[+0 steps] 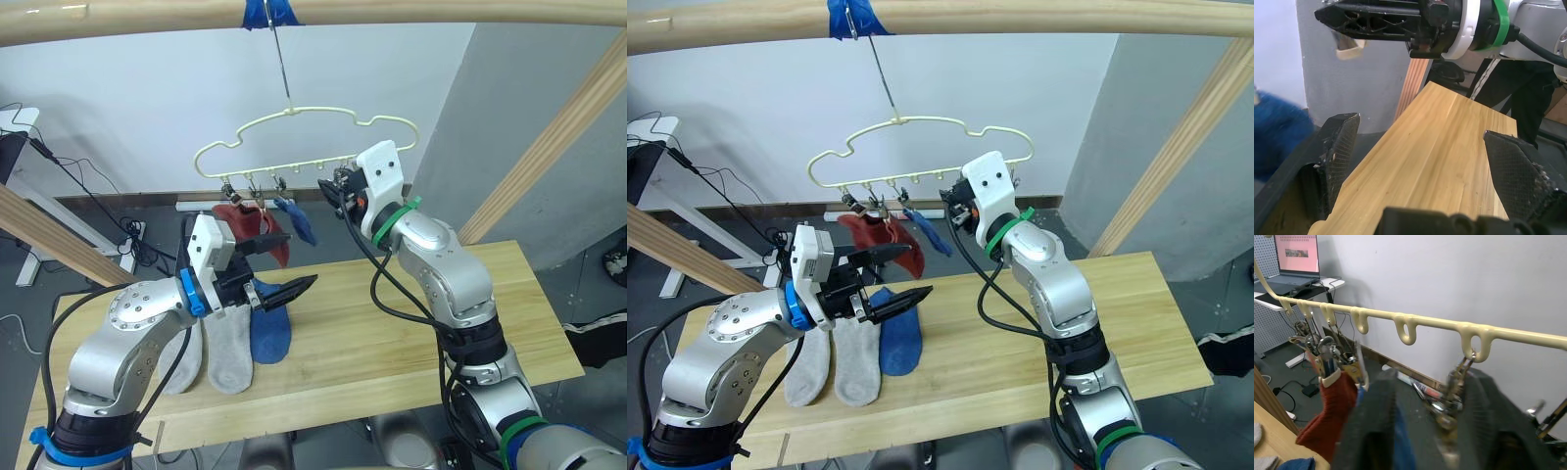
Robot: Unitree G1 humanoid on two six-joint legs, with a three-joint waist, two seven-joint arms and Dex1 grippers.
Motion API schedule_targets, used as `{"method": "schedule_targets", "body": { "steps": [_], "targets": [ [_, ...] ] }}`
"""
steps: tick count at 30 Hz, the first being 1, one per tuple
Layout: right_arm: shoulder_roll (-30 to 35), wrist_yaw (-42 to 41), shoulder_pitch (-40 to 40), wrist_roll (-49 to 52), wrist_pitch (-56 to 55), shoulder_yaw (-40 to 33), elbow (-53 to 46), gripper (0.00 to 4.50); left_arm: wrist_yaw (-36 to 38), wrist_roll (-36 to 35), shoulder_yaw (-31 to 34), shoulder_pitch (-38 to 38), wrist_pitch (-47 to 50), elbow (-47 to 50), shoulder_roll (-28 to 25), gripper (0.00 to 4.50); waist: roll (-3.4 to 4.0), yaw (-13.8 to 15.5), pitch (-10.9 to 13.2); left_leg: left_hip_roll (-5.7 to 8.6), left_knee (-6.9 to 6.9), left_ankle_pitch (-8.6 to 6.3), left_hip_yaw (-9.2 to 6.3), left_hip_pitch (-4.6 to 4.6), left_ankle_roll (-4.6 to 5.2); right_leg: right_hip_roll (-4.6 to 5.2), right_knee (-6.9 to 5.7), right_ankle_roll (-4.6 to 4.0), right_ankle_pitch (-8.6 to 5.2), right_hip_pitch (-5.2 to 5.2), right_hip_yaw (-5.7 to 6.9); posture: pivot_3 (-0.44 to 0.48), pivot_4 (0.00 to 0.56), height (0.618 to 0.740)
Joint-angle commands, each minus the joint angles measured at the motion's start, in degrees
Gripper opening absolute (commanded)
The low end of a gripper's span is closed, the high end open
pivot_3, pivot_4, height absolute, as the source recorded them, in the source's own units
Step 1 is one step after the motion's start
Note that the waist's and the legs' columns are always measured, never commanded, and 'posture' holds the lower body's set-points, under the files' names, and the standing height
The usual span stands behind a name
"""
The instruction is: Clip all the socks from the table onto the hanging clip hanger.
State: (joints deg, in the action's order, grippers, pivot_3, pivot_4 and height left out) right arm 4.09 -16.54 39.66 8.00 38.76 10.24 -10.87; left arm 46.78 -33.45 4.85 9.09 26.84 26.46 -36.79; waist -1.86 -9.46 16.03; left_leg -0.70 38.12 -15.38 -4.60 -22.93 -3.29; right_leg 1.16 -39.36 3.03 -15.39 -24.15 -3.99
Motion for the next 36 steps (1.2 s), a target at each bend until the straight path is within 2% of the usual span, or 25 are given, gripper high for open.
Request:
{"method": "schedule_targets", "body": {
  "steps": [1,21,24,27,29,31,36],
  "targets": [
    [-0.3,-0.1,1.0,0.4,-0.3,-0.4,-2.1,2.52,-0.2,0.2,0.4,0.0,-1.3,1.0,0.3,4.50,0.00,0.0,0.0,0.00,0.01,0.00,0.00,0.00,0.00,0.00,-0.02,0.00,0.00,0.00,0.00,-0.199,0.212,0.714],
    [-1.7,0.5,1.6,0.5,-1.1,-1.0,-1.3,2.52,0.0,1.0,0.2,0.1,-1.3,0.5,0.9,4.50,-0.01,0.0,0.0,0.00,0.05,0.02,-0.01,0.02,-0.02,0.00,-0.17,0.00,0.00,-0.02,0.00,-0.200,0.209,0.714],
    [-1.8,0.6,1.6,0.4,-1.1,-1.1,-1.2,1.98,-0.1,1.1,0.2,-0.1,-1.4,0.5,1.0,4.50,-0.01,0.0,0.0,0.00,0.05,0.02,-0.01,0.02,-0.02,0.00,-0.17,0.00,0.00,-0.02,0.00,-0.199,0.209,0.714],
    [-1.9,0.7,1.6,0.4,-1.2,-1.1,-1.2,0.96,-0.1,1.4,0.1,-0.4,-1.6,0.5,1.1,4.50,-0.01,0.0,0.0,0.00,0.05,0.02,-0.01,0.02,-0.02,0.00,-0.17,0.00,0.00,-0.03,0.00,-0.198,0.209,0.714],
    [-2.0,0.8,1.5,0.3,-1.3,-1.1,-1.3,0.44,-0.5,1.5,0.2,-0.7,-1.6,0.4,1.3,4.50,-0.01,0.0,0.0,0.00,0.05,0.02,-0.01,0.03,-0.02,0.00,-0.17,0.00,0.00,-0.03,0.00,-0.199,0.209,0.714],
    [-2.0,0.8,1.5,0.3,-1.3,-1.1,-1.3,0.18,-1.2,2.0,0.2,-1.0,-1.8,0.2,1.8,4.50,-0.01,0.0,0.0,0.00,0.05,0.02,-0.01,0.02,-0.02,0.00,-0.17,0.00,0.00,-0.03,0.00,-0.199,0.209,0.714],
    [-2.1,0.8,1.5,0.3,-1.3,-1.0,-1.4,0.13,-6.0,6.4,-0.1,-3.4,-3.4,-1.7,4.2,4.50,-0.01,-0.1,0.0,0.00,0.05,0.02,-0.01,0.02,-0.02,0.00,-0.18,0.00,0.00,-0.04,-0.01,-0.201,0.211,0.714]
  ]
}}
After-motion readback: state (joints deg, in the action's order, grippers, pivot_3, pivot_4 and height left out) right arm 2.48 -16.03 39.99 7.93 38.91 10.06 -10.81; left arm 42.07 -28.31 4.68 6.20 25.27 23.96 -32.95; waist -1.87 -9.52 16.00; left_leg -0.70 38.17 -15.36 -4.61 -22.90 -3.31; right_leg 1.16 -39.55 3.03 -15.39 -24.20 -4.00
